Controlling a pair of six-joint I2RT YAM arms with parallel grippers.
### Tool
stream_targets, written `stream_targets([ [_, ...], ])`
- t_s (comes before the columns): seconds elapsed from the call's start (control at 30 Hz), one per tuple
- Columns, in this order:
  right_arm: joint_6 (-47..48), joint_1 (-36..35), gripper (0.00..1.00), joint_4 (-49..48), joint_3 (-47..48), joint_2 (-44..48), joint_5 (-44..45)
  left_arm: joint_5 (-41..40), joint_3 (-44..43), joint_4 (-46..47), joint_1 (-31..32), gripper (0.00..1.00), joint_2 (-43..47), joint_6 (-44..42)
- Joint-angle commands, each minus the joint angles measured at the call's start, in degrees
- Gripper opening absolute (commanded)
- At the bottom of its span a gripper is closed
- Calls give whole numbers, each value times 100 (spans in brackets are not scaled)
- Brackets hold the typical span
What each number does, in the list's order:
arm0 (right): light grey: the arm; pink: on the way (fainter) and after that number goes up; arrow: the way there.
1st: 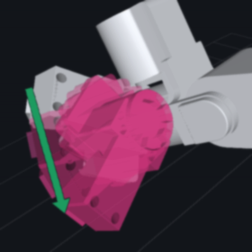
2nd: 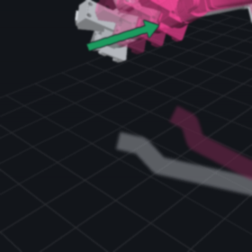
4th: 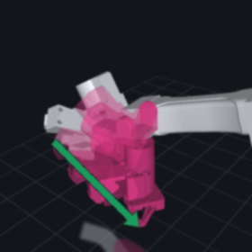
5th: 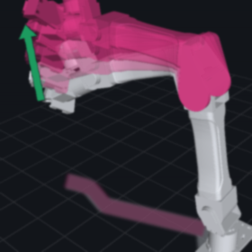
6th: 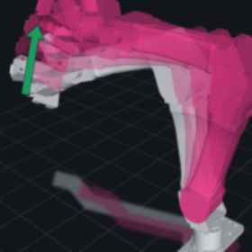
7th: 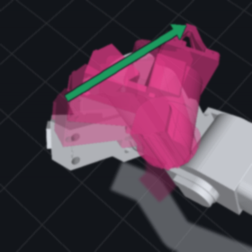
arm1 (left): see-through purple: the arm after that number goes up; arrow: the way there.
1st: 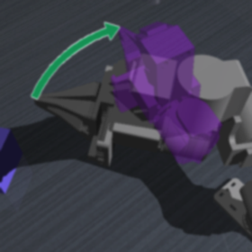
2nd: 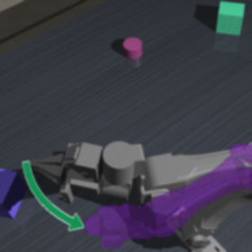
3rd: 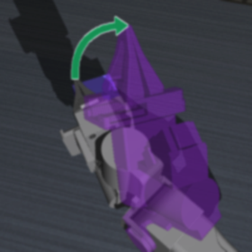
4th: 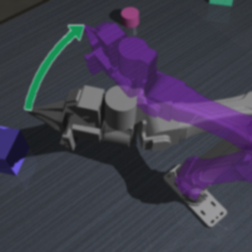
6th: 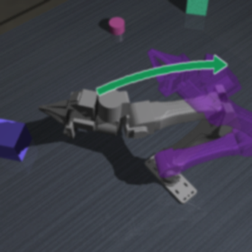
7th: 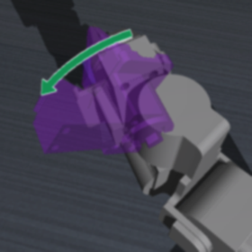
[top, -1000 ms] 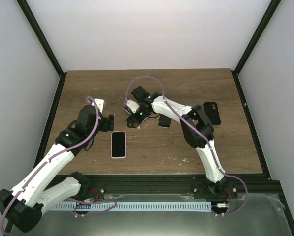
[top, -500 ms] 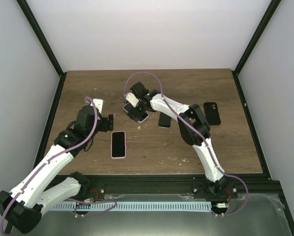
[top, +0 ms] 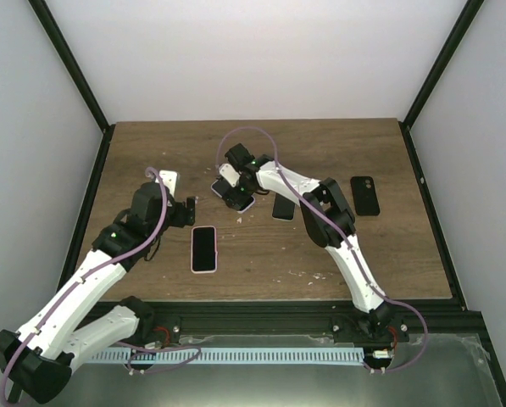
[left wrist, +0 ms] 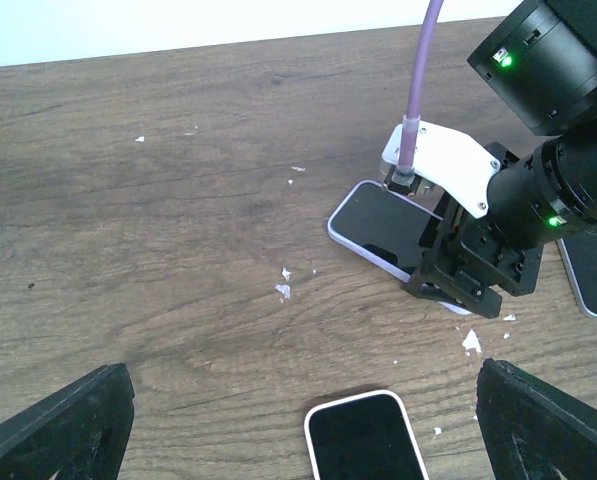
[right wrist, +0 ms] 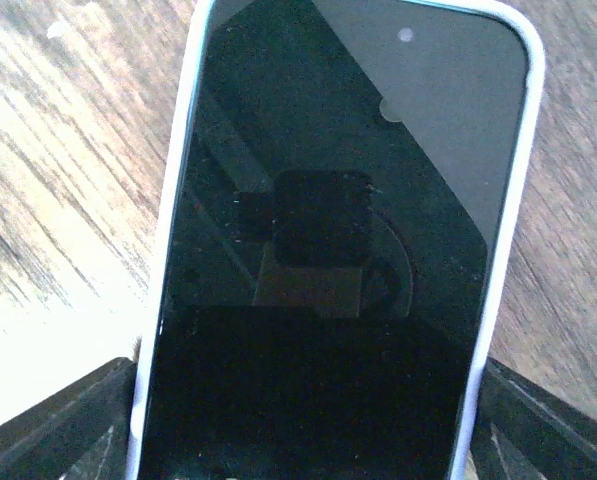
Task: Take the phone out of the phone case
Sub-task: Pick up the phone at the center of the board.
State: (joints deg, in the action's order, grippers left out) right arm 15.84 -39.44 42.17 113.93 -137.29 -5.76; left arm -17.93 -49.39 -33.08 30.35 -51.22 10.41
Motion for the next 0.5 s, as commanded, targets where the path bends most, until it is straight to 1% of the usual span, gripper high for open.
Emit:
stream_targets([
  [0.0, -127, 3, 80, 451, 138, -179, 293, -43, 60, 71, -29, 95, 86, 7],
  [0.1, -170, 6, 66, 625, 88, -45, 225, -85, 81, 82, -30, 95, 58, 9],
  [0.17, -192, 7, 63, 534, -140, 262, 142, -156, 93, 91, -29, 95, 15, 42],
  [0.23, -168, 26, 59, 281, -556, 819, -62, -246, 83, 68, -29, 96, -45, 96],
  [0.3, -176, 51, 57, -165, -1219, 1603, -298, -298, 46, 45, -107, 100, -67, 237],
  [0.33, -196, 65, 56, -443, -1643, 2030, -428, -179, 37, 56, -271, 100, -51, 359],
  [0.4, -205, 76, 56, -1087, -2669, 2944, -746, 243, -2, 76, -637, 100, -29, 666],
  [0.47, -321, 104, 56, -1603, -3523, 3847, -957, 921, -51, 208, -804, 97, -52, 954],
])
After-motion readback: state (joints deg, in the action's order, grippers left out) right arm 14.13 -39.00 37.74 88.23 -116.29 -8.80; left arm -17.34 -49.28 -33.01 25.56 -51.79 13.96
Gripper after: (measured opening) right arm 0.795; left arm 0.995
